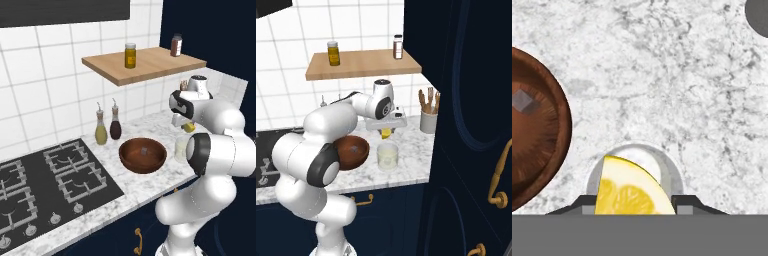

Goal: Grab a lemon wedge from the fridge and one ice cube from the ice bowl, and put them in the glass of lemonade.

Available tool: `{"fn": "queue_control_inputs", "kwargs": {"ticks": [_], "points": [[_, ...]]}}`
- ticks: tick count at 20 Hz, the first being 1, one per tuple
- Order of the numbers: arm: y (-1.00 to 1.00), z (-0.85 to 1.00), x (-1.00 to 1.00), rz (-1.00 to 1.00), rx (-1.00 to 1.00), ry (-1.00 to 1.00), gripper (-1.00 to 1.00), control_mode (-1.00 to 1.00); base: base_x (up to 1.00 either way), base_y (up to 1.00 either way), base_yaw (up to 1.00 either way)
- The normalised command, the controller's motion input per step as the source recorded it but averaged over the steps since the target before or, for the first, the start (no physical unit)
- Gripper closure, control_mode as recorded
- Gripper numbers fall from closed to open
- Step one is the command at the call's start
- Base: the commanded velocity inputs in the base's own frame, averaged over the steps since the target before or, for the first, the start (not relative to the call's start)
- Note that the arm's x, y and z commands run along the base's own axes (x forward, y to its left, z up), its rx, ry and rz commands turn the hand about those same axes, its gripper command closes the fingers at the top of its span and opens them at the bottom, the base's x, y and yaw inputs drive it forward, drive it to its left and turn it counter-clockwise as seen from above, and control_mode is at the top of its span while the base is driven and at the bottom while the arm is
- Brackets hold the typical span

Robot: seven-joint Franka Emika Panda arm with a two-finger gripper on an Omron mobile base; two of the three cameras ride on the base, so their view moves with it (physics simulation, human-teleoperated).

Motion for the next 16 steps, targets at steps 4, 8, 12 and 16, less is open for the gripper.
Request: {"fn": "queue_control_inputs", "kwargs": {"ticks": [4,8,12,16], "points": [[0.0,-0.01,0.0,0.0,0.0,0.0,1.0,-1.0,0.0,0.0,0.0],[0.0,0.0,0.0,0.0,0.0,0.0,-1.0,-1.0,0.0,0.0,0.0],[0.0,0.0,0.0,0.0,0.0,0.0,-1.0,-1.0,0.0,0.0,0.0],[0.0,0.0,0.0,0.0,0.0,0.0,-1.0,-1.0,0.0,0.0,0.0]]}}
